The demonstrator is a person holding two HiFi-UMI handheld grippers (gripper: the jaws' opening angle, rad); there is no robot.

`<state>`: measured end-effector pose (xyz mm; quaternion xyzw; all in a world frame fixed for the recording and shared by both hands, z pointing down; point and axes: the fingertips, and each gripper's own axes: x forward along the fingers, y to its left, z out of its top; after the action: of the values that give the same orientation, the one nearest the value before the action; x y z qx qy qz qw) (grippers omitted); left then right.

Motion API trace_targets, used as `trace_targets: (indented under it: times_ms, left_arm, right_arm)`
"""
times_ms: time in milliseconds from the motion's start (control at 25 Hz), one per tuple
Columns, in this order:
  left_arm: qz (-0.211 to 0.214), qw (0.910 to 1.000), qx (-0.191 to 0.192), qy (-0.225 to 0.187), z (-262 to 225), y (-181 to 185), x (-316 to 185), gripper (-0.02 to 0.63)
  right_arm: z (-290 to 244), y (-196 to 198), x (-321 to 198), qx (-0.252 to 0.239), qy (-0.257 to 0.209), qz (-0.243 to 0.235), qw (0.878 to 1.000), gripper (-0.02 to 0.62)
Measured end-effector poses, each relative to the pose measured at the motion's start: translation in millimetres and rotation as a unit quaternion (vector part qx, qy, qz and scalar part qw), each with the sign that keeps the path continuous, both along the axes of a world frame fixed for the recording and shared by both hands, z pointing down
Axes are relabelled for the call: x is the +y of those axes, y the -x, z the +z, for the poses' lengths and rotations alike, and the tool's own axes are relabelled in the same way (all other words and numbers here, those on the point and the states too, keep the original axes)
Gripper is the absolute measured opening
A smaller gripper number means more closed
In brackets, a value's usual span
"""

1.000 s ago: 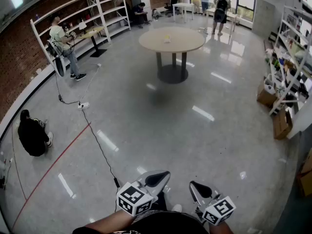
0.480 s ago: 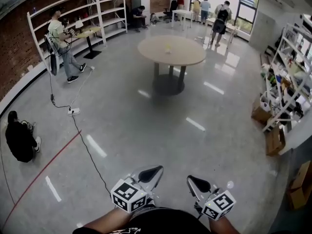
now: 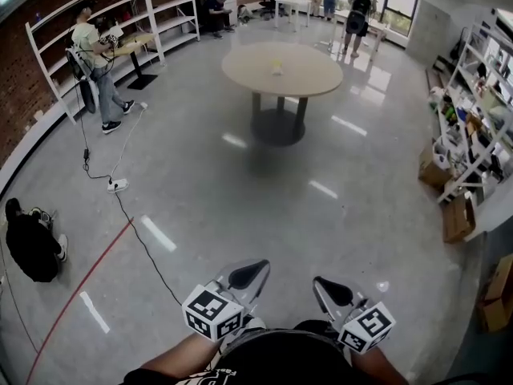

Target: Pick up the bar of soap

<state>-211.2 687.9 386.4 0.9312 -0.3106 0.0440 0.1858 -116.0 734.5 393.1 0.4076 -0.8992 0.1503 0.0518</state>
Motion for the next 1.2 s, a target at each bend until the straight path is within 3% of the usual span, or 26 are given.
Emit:
trace_targets:
  times_ms: [320,520,800,1200]
  left_arm:
    - [-0.017,0.9998,0.001,0.013,6.4,-3.1,-65.4,0.006]
    - [-0.063,0.9978,-0.015,0.016,8.9,-12.5,-109.5,0.006]
    - [-0.101,0.9948,-0.014,0.003,-8.3,-73.3,-170.2,0.006]
    - [-0.092,0.9951,-0.035,0.005,-6.7,-151.7,-236.4,0.006]
  right_arm:
    - [5.8,-8.8,-66.7,-0.006,0.01,-0.008,1.0,0.005]
    - [8.8,-28.9,-123.9,-0.023,0.006,-0.042,0.999,0.005]
    - [-9.5,-92.4,-194.5,-0.039,-0.026,-0.087,0.995,0.006]
    - [12.0,-183.0,-252.2,-0.061,-0.011,-0.059,0.996,0.005]
